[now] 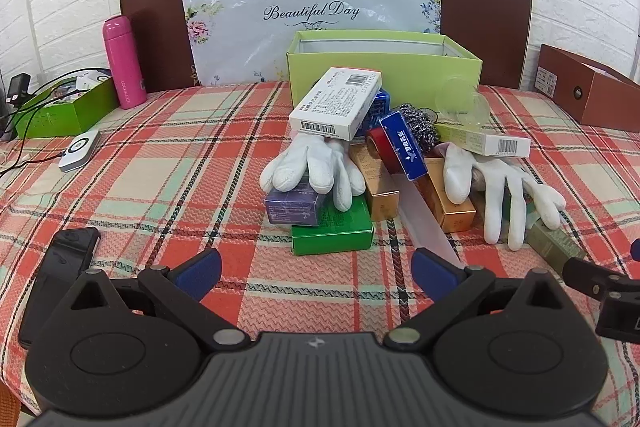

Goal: Organize objects
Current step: 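Reach the right tool toward the olive-green small box and close on it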

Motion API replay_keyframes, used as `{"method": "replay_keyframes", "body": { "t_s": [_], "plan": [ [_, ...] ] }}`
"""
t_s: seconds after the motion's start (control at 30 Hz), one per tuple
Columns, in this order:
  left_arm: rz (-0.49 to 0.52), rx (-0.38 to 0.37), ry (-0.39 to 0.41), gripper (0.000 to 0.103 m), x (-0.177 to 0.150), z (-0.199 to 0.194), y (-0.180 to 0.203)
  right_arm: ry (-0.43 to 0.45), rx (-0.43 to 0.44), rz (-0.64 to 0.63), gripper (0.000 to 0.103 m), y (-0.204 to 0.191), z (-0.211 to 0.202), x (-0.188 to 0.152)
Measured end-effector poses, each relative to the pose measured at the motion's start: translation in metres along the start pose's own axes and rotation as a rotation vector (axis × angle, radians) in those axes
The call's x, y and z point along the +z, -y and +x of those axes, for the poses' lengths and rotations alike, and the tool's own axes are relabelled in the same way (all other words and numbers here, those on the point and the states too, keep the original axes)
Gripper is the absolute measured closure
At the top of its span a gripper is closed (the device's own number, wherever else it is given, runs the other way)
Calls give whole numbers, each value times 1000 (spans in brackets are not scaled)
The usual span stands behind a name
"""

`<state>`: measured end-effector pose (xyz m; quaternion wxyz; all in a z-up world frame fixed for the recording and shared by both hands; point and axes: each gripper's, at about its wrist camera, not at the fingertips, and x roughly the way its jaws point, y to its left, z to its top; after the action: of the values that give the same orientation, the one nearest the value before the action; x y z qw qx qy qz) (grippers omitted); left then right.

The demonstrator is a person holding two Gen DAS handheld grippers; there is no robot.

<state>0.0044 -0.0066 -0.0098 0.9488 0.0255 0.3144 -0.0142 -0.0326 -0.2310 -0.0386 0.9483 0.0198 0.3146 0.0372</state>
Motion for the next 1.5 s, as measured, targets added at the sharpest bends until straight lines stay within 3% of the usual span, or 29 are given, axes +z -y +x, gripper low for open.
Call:
{"method": "replay_keyframes", "body": {
  "t_s": [0.5, 0.7, 0.8, 0.93, 1.0, 1.07, 1.13, 1.17, 1.23, 1.3, 1.5],
  "plan": [
    [16, 0, -48, 0, -1, 18, 7, -44, 7, 30, 0, 10, 22, -5],
    [-11, -73, -88, 0, 2, 37, 16, 36, 78, 28, 0, 20, 28, -8],
    [-7, -117, -108, 0, 5, 50, 29, 21, 77, -8, 0, 23, 37, -9],
    [5, -187, -128, 12, 7, 70, 47, -2, 97, -3, 0, 31, 45, -11],
    [40, -179, -112, 16, 6, 75, 55, 8, 125, 8, 0, 35, 47, -12],
    [87, -175, -89, 29, 5, 74, 59, 10, 134, -9, 10, 34, 51, -12],
    [90, -194, -61, 41, 2, 72, 56, 9, 142, -44, 28, 31, 54, -11],
    [84, -211, -51, 50, 1, 71, 53, 10, 150, -56, 31, 30, 56, -11],
    [76, -224, -41, 71, -1, 68, 45, 9, 157, -74, 54, 25, 57, -10],
    [68, -256, -51, 74, -4, 63, 37, 3, 177, -94, 76, 21, 55, -10],
    [90, -269, -46, 72, -2, 63, 38, -16, 241, -141, 75, 10, 50, -12]
  ]
}}
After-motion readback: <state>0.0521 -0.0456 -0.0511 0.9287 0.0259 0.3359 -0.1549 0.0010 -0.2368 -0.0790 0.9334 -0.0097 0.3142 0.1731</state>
